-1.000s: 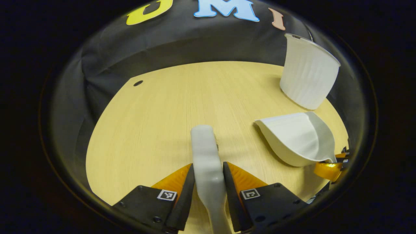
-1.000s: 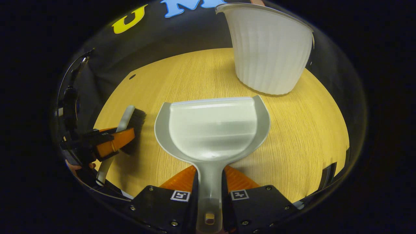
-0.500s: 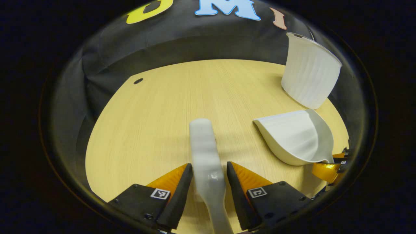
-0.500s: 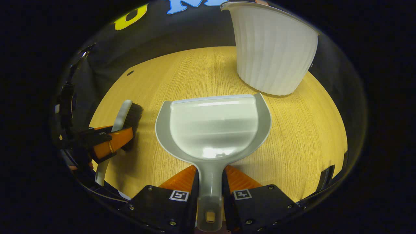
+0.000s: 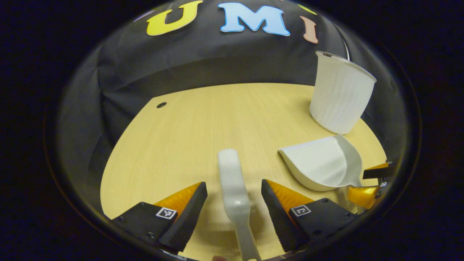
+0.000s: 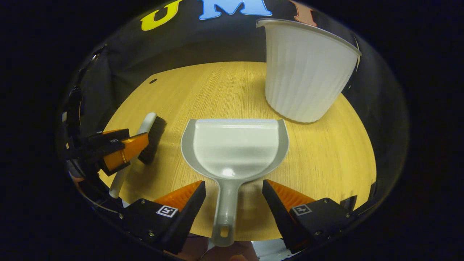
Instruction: Pick up the small broom and dustpan from the desktop, sweep the trash into the dustpan with the broom, and then empty the trash into the garbage bin.
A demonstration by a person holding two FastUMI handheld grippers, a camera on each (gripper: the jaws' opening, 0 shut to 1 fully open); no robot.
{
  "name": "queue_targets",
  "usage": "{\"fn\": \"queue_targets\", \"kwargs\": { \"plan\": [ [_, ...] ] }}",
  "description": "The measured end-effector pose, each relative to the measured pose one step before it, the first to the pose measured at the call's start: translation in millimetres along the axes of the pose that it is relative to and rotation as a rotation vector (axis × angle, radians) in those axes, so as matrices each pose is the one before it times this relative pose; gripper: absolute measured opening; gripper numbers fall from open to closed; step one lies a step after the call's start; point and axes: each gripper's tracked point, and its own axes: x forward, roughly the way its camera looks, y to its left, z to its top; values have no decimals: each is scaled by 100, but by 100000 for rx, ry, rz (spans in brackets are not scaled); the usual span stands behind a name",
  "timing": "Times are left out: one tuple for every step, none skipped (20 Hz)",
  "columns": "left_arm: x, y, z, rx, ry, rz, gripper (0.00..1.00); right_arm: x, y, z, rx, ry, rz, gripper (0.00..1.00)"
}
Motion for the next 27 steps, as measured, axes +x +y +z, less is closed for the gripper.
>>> {"fn": "queue_targets", "kwargs": {
  "plan": [
    [-1683,-67,2184,-618,-4760,137,100,-948,-391,1096,-1417,-3814,-637,98],
    [-631,-1,1385,-768,-4604,139,100,-1314,-344,1274,-1877,-4166,-797,98],
    [-1174,71,1916,-943,-6089,162,98,-1206,-587,1532,-2260,-4713,-939,98],
    [-835,10,1694,-785,-5234,759,100,-1119,-450,1651,-2582,-4881,-892,98],
    [-737,40,1898,-720,-6126,1192,100,-1048,-455,1836,-2472,-5382,-719,98],
    [-800,27,2002,-1084,-6108,1263,98,-679,-392,1555,-2094,-5795,-370,98],
    [-925,-131,2048,-1348,-6430,794,95,-685,-378,1672,-1543,-6180,16,98],
    [-1177,-563,1985,-1366,-6512,-38,98,-577,-175,1645,-1274,-6967,-36,98],
    [-927,-594,1821,-985,-5766,-275,98,-568,-423,1684,-1498,-6737,-521,98],
    [-336,-252,1261,-206,-4620,313,100,-482,-343,1606,-1192,-6630,-797,97],
    [-637,-257,1357,168,-4468,135,100,-438,-321,1227,-759,-6501,-731,98],
    [-779,-257,1415,225,-4899,-510,97,-133,-177,382,-385,-5194,-849,98],
    [-847,-219,1472,239,-3634,-517,100,105,36,36,79,-4614,-845,97],
    [-699,-540,1265,-108,-2829,-1816,94,668,61,-608,194,-3070,-957,97],
    [-355,-250,375,-293,-1525,-272,99,292,-123,-140,608,-3099,-1758,97],
    [-378,-260,239,-746,-577,-748,99,151,-82,19,477,-2407,-1771,97],
    [-333,-51,107,-811,-348,-345,94,117,-116,227,280,-2476,-2060,97],
    [-83,213,125,-523,-98,-165,99,192,-364,129,-59,-697,-1944,97],
    [-93,64,143,-287,19,-277,98,50,-192,-51,-130,-550,-1268,98],
    [-67,130,9,-143,45,18,99,165,-427,48,52,-15,-989,98],
    [6,68,54,35,42,-150,99,-26,-623,198,389,-156,-933,97],
    [-87,49,-85,262,372,5,98,-452,-1054,65,427,450,-954,97],
    [5,116,54,184,-235,-140,97,-283,-839,393,602,-461,-1006,97],
    [-79,152,225,-133,-575,-133,96,-199,623,53,116,-197,-609,97],
    [-44,101,21,-349,69,-354,98,-106,222,210,34,-548,-1014,97],
    [-142,201,25,-363,403,-433,98,-77,-95,-24,-261,141,-1196,97],
    [-42,128,-9,-212,-43,-285,98,-202,-1,54,-178,-69,-1040,97]
  ]
}}
